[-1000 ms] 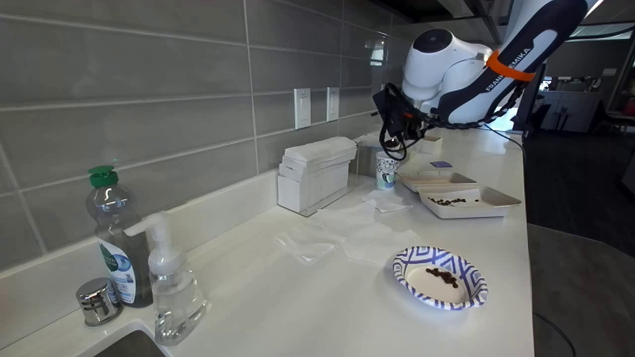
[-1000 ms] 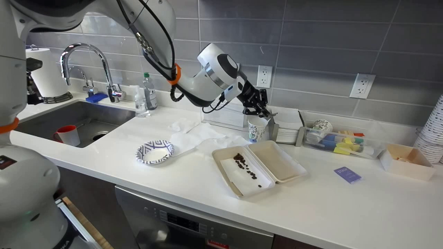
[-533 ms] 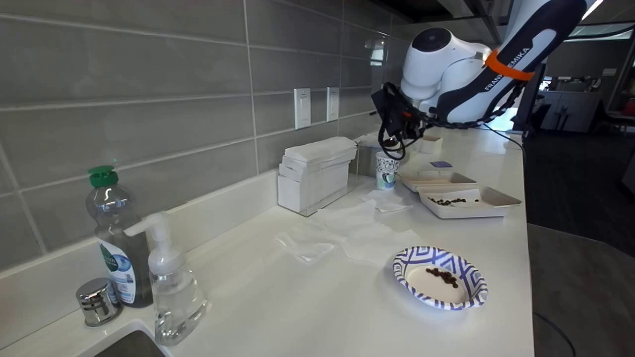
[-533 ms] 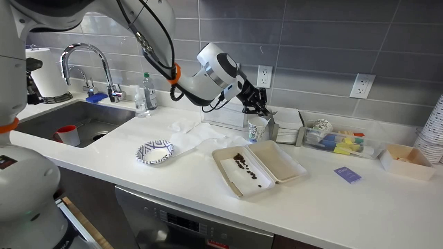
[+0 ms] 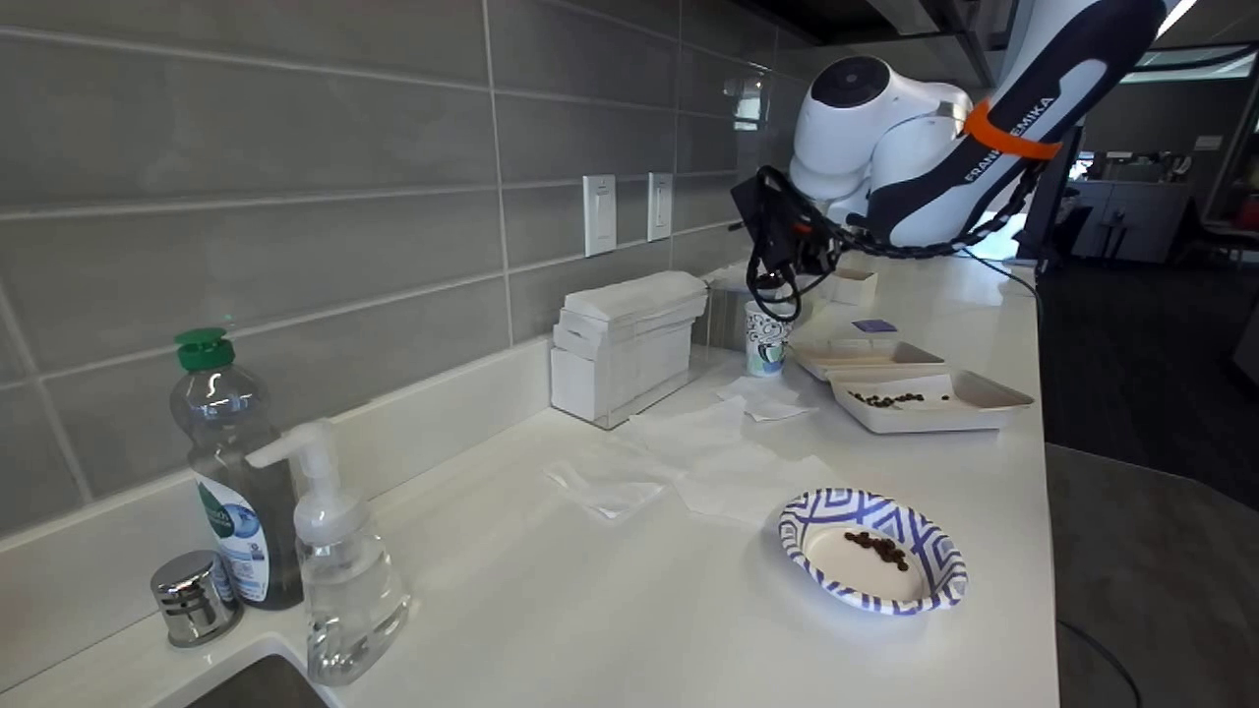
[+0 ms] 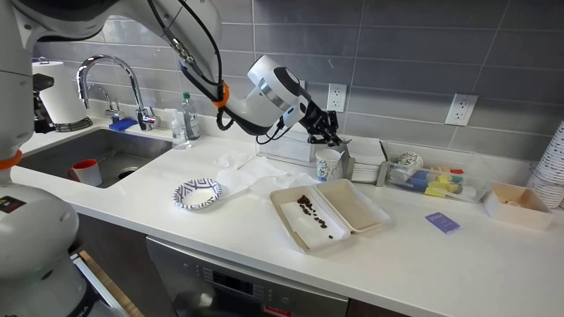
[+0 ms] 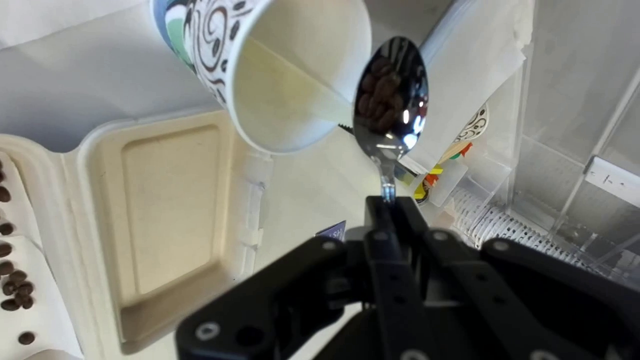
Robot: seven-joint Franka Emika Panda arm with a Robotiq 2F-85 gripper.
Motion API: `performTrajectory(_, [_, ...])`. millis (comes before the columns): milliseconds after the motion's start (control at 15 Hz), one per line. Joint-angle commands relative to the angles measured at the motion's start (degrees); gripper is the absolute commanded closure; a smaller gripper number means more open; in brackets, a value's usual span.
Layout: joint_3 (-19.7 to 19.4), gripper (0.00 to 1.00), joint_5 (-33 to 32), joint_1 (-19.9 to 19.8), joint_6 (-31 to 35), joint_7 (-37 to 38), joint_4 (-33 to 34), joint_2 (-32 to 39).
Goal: Pick up spoon and scoop some of the contents from the bowl and pour them in the cup
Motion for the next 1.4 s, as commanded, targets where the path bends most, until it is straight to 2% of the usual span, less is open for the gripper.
performTrajectory(0, [-3.1,0.98,-5.8,3.0,-0.8,7.1,0.8,1.3])
performTrajectory(67, [-5.2,0.98,-2.7,4.7,-0.6,4.2,1.8,2.1])
performTrajectory(200, [-6.1,0.98,-5.5,5.6,-0.6,6.6,1.4,2.3])
performTrajectory(400, [-10.0,0.98,-3.8,9.0,-0.1,5.8,2.3,4.2])
performTrajectory(867, [-16.0,0.98,-2.7,14.8,0.7,5.4,1.9,7.5])
performTrajectory(1133, [-22.8,0.98,-1.2,20.4,1.4,5.3,2.5,11.4])
performTrajectory(1200, [-22.7,0.98,-1.1,20.6,1.6,5.3,1.4,10.7])
performTrajectory(1333, [-26.0,0.98,0.1,23.3,1.7,5.2,1.9,13.2])
